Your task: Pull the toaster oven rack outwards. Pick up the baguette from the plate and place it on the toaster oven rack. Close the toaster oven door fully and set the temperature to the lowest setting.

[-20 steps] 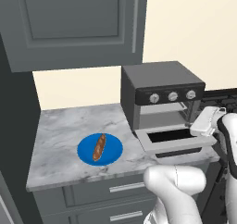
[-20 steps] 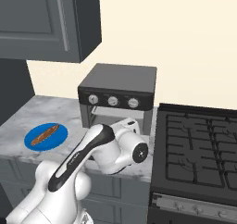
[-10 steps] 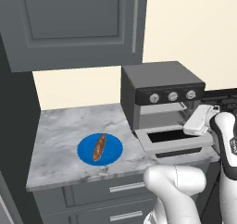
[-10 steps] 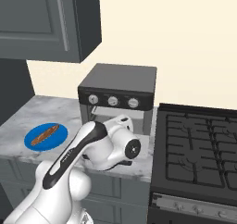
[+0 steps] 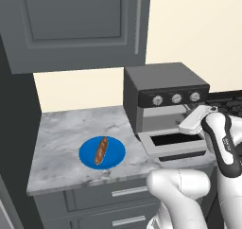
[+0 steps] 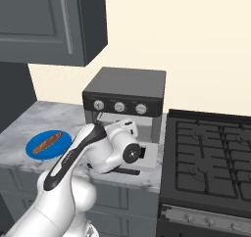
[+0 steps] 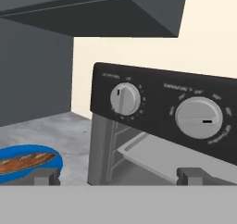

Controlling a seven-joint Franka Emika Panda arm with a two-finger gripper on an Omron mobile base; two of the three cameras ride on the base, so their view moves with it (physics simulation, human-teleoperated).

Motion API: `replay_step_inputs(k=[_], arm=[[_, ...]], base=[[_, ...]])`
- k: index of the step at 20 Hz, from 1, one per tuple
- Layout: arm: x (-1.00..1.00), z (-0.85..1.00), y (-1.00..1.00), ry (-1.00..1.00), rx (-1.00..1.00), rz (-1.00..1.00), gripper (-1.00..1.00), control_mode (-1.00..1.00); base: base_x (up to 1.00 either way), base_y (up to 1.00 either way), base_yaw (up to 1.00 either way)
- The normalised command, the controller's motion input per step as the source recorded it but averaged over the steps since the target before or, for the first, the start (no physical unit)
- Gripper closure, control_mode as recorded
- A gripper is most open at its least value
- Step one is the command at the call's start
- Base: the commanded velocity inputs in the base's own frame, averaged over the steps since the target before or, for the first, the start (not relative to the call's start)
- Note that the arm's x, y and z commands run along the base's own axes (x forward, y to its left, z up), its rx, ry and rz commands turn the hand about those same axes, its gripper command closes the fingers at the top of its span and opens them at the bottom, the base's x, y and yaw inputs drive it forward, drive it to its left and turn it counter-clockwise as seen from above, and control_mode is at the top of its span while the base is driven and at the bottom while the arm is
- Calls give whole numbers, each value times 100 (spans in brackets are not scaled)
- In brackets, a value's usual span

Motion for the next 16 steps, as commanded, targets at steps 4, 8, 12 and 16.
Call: replay_step_inputs(k=[4,8,12,16], arm=[[19,-6,0,0,-7,0,-100,-100],[10,-9,-1,0,-7,0,-100,-100],[5,-14,-6,0,-2,0,-100,-100],[0,-23,-22,-1,1,0,-100,-100]], base=[[0,0,0],[0,0,0],[0,0,0],[0,0,0]])
